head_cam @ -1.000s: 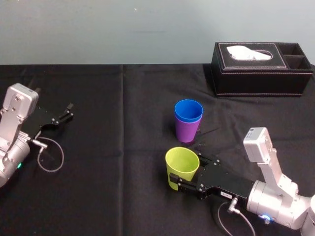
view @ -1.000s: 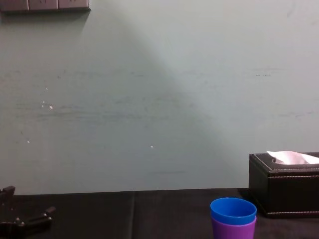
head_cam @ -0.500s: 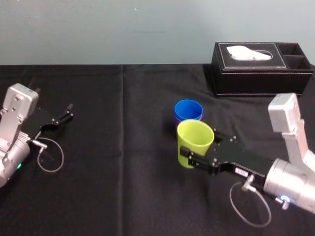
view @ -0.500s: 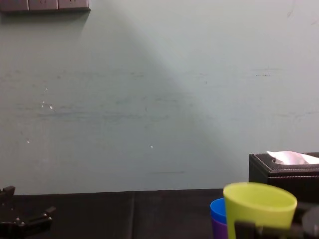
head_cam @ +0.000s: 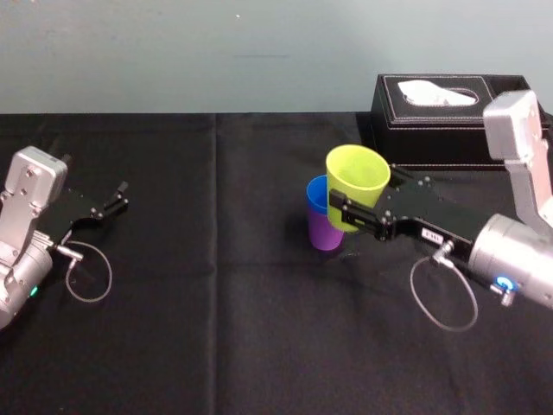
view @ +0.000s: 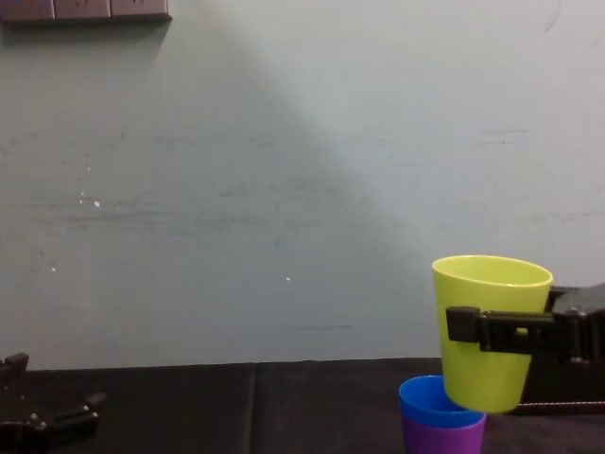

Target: Stack the three plastic cups sequentially using one hand.

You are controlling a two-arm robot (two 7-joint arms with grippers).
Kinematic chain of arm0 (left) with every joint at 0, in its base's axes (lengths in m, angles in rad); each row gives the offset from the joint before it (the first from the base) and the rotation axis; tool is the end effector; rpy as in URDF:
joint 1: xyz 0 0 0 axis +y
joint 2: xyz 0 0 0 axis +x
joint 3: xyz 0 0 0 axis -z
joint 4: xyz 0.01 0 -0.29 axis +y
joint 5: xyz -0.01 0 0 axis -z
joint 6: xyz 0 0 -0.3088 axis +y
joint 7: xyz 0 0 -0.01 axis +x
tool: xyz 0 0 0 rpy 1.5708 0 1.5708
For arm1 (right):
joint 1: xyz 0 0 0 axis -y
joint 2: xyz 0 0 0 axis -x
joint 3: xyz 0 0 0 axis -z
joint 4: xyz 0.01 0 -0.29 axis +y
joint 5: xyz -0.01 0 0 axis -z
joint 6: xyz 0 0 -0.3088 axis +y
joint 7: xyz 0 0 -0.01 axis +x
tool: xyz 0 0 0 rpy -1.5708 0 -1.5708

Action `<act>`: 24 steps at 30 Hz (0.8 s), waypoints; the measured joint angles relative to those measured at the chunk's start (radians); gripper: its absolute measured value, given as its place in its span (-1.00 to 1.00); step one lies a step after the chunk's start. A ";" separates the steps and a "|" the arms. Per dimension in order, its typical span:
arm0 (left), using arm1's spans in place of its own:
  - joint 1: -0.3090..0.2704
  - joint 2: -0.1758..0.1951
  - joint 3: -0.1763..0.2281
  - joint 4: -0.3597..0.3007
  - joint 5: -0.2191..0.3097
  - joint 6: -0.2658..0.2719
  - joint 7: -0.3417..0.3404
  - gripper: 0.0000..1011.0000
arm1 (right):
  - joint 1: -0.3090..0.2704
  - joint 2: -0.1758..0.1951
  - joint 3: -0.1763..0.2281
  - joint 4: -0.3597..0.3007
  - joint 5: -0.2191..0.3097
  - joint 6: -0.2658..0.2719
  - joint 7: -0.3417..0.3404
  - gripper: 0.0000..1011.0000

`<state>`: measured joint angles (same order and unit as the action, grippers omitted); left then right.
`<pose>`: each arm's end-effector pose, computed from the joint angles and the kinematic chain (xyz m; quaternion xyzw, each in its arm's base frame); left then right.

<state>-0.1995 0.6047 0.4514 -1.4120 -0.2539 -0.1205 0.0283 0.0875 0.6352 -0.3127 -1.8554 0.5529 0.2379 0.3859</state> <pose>0.3581 0.0827 -0.3023 0.1415 -0.1325 0.5799 0.7913 0.3221 -0.0459 -0.2023 -0.0670 0.0076 -0.3794 0.9228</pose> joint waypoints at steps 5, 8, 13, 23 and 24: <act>0.000 0.000 0.000 0.000 0.000 0.000 0.000 1.00 | 0.074 -0.026 -0.024 0.064 -0.018 0.012 -0.006 0.45; 0.000 0.000 0.000 0.000 0.000 0.000 0.000 1.00 | 0.110 -0.042 -0.034 0.100 -0.022 0.017 -0.006 0.45; 0.000 0.000 0.000 0.000 0.000 0.000 0.000 1.00 | 0.164 -0.065 -0.053 0.160 -0.032 0.021 0.000 0.45; 0.000 0.000 0.000 0.000 0.000 0.000 0.000 1.00 | 0.226 -0.101 -0.095 0.241 -0.066 0.011 0.016 0.45; 0.000 0.000 0.000 0.000 0.000 0.000 0.000 1.00 | 0.229 -0.103 -0.097 0.246 -0.068 0.010 0.017 0.45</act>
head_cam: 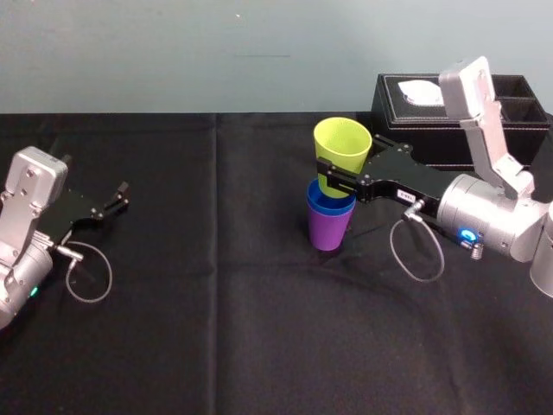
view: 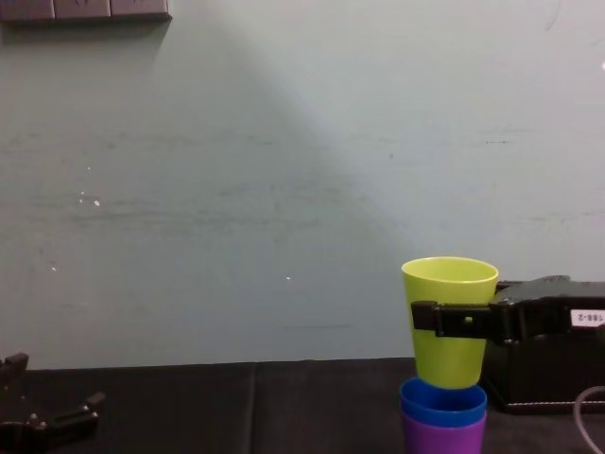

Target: Stack the three plastic cups sequentially using one hand.

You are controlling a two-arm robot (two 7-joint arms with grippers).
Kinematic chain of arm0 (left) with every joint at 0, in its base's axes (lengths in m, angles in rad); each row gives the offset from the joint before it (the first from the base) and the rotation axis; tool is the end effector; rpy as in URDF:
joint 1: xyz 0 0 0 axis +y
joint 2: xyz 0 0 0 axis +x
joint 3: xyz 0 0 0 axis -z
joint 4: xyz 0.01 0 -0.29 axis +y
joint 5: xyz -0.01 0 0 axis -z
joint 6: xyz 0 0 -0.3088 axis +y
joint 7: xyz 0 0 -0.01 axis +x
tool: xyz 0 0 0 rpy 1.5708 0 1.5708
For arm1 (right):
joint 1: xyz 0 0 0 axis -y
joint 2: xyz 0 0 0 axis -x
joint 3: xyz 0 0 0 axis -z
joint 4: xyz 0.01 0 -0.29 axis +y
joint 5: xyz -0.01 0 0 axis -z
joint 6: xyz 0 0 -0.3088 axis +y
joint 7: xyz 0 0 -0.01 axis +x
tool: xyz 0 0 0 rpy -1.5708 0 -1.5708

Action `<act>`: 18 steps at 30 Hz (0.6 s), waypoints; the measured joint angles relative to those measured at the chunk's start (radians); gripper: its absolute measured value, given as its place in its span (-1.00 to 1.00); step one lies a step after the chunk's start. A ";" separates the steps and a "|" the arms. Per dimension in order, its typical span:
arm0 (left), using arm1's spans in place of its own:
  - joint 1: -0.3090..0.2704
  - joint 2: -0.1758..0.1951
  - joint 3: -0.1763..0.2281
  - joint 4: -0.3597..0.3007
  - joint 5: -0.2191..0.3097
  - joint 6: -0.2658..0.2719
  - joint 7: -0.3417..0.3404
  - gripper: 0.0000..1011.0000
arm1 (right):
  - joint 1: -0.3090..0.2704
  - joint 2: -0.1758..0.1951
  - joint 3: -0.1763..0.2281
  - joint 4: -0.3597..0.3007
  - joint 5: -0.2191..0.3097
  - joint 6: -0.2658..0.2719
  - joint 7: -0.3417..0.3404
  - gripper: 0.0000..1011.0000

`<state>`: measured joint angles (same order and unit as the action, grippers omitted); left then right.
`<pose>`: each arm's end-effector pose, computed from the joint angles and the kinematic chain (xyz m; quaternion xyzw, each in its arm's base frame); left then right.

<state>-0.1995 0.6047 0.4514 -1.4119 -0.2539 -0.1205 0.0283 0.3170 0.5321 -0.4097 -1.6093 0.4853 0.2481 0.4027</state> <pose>0.3581 0.0827 -0.3023 0.1415 -0.1324 0.5799 0.7913 0.3848 -0.0333 -0.2072 -0.0856 0.0020 -0.3957 0.9144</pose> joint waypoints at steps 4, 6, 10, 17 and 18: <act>0.000 0.000 0.000 0.000 0.000 0.000 0.000 1.00 | 0.017 -0.013 -0.009 0.028 -0.012 -0.002 0.001 0.45; 0.000 0.000 0.000 0.000 0.000 0.000 0.000 1.00 | 0.022 -0.017 -0.010 0.038 -0.014 -0.003 0.002 0.45; 0.000 0.000 0.000 0.000 0.000 0.000 0.000 1.00 | 0.032 -0.028 -0.011 0.063 -0.015 -0.004 0.010 0.45; 0.000 0.000 0.000 0.000 0.000 0.000 0.000 1.00 | 0.031 -0.037 -0.014 0.091 -0.007 -0.011 0.028 0.45; 0.000 0.000 0.000 0.000 0.000 0.000 0.000 1.00 | 0.029 -0.037 -0.015 0.094 -0.007 -0.014 0.030 0.45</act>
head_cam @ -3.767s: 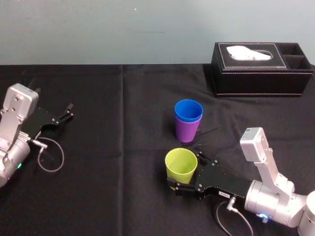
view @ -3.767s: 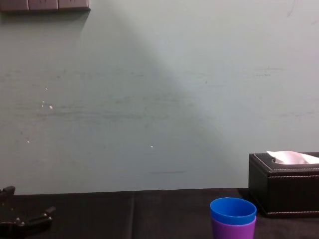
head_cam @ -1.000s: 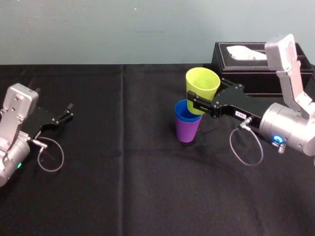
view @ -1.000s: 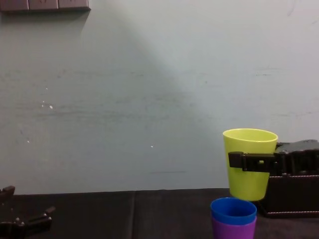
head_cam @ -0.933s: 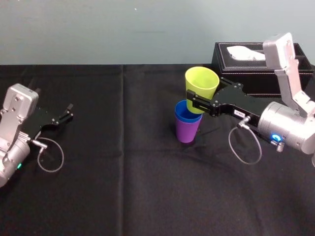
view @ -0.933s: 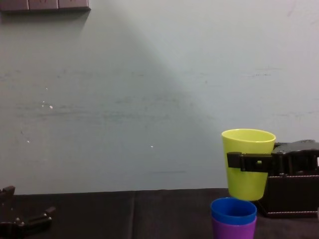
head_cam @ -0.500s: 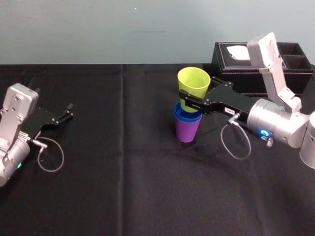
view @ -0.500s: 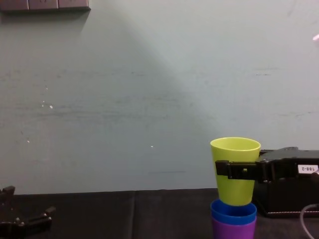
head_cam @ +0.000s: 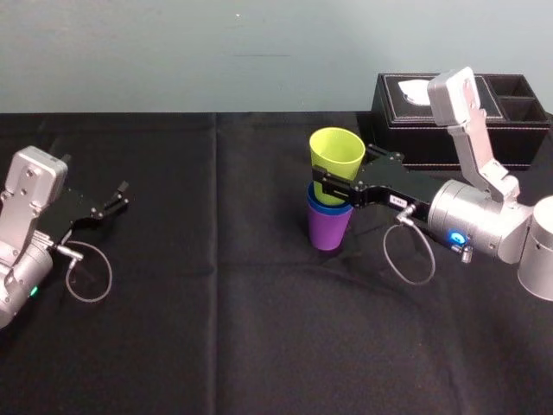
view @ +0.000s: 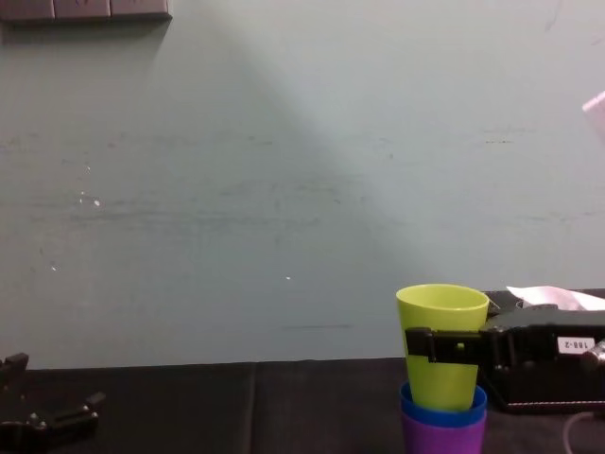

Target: Stack the three plastic cups sequentially using one hand.

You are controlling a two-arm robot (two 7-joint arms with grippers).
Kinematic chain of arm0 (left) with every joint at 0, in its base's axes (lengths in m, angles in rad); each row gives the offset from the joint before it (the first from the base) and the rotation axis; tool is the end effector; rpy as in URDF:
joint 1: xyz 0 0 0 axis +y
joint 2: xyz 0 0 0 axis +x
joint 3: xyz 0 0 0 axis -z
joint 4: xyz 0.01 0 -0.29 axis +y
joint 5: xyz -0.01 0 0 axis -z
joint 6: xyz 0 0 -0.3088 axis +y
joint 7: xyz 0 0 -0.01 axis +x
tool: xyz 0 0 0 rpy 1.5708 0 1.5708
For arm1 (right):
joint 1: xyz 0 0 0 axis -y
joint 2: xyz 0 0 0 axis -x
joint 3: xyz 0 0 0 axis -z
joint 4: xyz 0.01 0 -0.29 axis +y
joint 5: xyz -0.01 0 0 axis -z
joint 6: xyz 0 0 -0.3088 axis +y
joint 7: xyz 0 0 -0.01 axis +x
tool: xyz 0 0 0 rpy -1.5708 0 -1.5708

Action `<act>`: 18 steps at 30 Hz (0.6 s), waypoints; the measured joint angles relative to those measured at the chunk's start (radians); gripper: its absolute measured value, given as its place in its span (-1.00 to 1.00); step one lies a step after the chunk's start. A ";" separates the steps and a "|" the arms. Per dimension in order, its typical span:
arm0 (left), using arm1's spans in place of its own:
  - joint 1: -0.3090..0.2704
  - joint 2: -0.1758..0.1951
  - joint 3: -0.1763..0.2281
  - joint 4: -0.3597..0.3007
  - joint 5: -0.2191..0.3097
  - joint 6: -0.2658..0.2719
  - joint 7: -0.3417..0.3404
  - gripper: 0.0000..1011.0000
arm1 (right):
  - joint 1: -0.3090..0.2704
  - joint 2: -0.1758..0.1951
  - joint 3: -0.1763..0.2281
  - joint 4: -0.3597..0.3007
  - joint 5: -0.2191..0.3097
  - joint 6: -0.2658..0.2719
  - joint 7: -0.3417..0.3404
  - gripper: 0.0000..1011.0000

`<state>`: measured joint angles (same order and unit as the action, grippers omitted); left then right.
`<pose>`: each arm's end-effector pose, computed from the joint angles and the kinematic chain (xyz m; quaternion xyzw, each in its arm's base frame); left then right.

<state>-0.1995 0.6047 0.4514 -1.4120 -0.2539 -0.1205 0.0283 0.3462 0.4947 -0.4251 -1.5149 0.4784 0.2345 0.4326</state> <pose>0.3581 0.0827 -0.3023 0.1415 -0.1325 0.5799 0.7913 0.3975 -0.0322 -0.2245 -0.0897 0.0234 -0.3926 0.9150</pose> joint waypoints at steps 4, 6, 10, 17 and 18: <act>0.000 0.000 0.000 0.000 0.000 0.000 0.000 1.00 | -0.005 -0.001 -0.004 0.009 0.000 -0.006 0.003 0.45; 0.000 0.000 0.000 0.000 0.000 0.000 0.000 1.00 | -0.007 -0.002 -0.005 0.012 0.000 -0.009 0.005 0.45; 0.000 0.000 0.000 0.000 0.000 0.000 0.000 1.00 | -0.006 -0.002 -0.005 0.011 0.000 -0.009 0.005 0.45; 0.000 0.000 0.000 0.000 0.000 0.000 0.000 1.00 | -0.006 -0.002 -0.005 0.010 0.000 -0.008 0.005 0.45; 0.000 0.000 0.000 0.000 0.000 0.000 0.000 1.00 | -0.006 -0.002 -0.005 0.010 0.000 -0.008 0.005 0.45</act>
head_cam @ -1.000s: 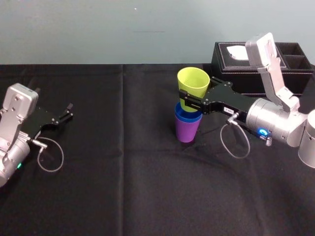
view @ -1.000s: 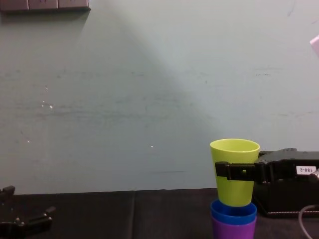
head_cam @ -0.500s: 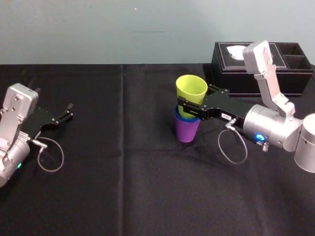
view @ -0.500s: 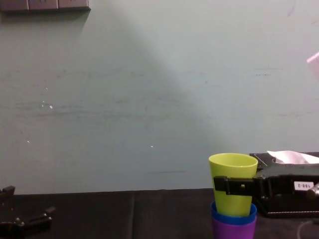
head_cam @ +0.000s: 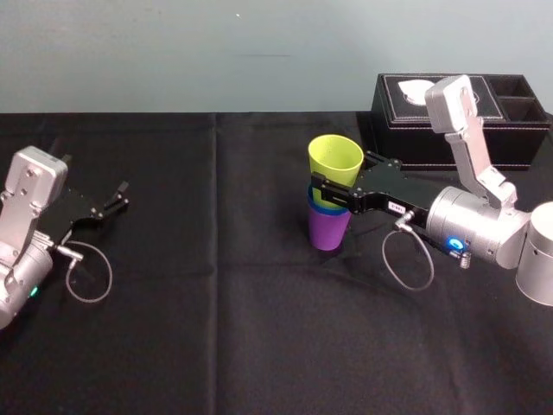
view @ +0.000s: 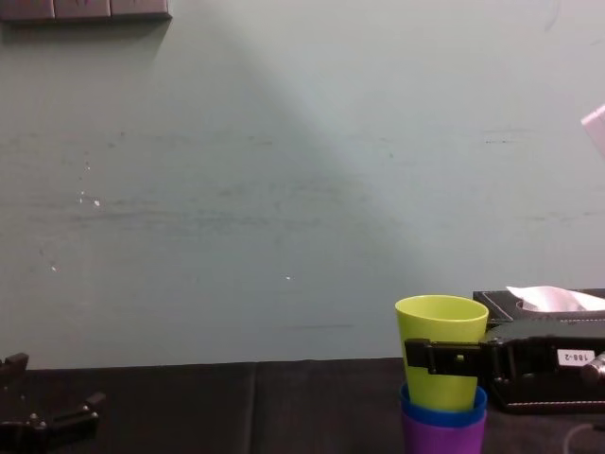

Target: Stack the three plastic cups sequentially using one hand.

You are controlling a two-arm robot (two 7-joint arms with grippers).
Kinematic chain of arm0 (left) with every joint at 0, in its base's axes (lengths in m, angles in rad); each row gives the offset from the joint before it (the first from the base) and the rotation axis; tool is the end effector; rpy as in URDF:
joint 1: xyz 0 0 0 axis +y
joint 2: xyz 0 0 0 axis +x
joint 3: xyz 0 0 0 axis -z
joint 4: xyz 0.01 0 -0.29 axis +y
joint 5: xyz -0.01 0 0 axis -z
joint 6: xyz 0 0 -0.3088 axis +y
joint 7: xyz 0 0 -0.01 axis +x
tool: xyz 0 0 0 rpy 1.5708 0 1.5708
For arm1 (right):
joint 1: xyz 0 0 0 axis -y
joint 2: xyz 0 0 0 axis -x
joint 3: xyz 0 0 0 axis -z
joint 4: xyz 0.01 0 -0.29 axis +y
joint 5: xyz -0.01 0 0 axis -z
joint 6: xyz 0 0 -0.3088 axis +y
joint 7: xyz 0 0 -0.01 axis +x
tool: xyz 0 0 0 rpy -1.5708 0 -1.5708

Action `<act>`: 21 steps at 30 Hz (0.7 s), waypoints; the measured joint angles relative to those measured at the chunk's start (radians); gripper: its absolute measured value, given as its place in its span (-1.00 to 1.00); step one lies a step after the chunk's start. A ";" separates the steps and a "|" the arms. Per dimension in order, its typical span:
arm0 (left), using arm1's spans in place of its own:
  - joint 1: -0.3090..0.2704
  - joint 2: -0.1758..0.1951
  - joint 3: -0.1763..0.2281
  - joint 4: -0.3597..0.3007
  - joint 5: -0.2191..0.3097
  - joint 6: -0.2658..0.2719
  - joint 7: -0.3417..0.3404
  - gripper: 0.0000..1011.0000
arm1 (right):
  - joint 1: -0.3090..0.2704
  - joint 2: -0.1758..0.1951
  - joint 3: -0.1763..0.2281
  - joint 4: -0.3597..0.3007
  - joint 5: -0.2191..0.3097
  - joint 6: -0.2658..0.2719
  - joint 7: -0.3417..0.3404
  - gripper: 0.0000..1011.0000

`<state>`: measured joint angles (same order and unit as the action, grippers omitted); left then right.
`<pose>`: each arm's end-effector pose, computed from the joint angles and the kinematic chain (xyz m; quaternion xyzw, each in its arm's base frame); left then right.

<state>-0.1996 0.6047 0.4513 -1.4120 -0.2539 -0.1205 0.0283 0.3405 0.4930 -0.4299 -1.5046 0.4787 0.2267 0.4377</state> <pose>0.3581 0.0827 -0.3022 0.1415 -0.1325 0.5800 0.7912 0.3965 -0.0320 -0.2303 -0.0912 0.0278 -0.3899 0.9159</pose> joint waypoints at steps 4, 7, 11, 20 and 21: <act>0.000 0.000 0.000 0.000 0.000 0.000 0.000 1.00 | 0.000 0.000 0.000 0.000 0.000 0.000 0.000 0.45; 0.000 0.000 0.000 0.000 0.000 0.000 0.000 1.00 | 0.000 0.000 0.001 -0.001 0.001 0.000 -0.001 0.61; 0.000 0.000 0.000 0.000 0.000 0.000 0.000 1.00 | 0.001 0.000 0.001 -0.001 0.001 0.001 -0.001 0.82; 0.000 0.000 0.000 0.000 0.000 0.000 0.000 1.00 | 0.001 0.000 0.001 -0.001 0.001 0.002 -0.001 0.98; 0.000 0.000 0.000 0.000 0.000 0.000 0.000 1.00 | 0.001 0.000 0.001 -0.001 0.001 0.002 -0.001 0.98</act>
<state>-0.1995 0.6047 0.4514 -1.4120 -0.2539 -0.1205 0.0283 0.3415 0.4930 -0.4286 -1.5060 0.4797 0.2283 0.4368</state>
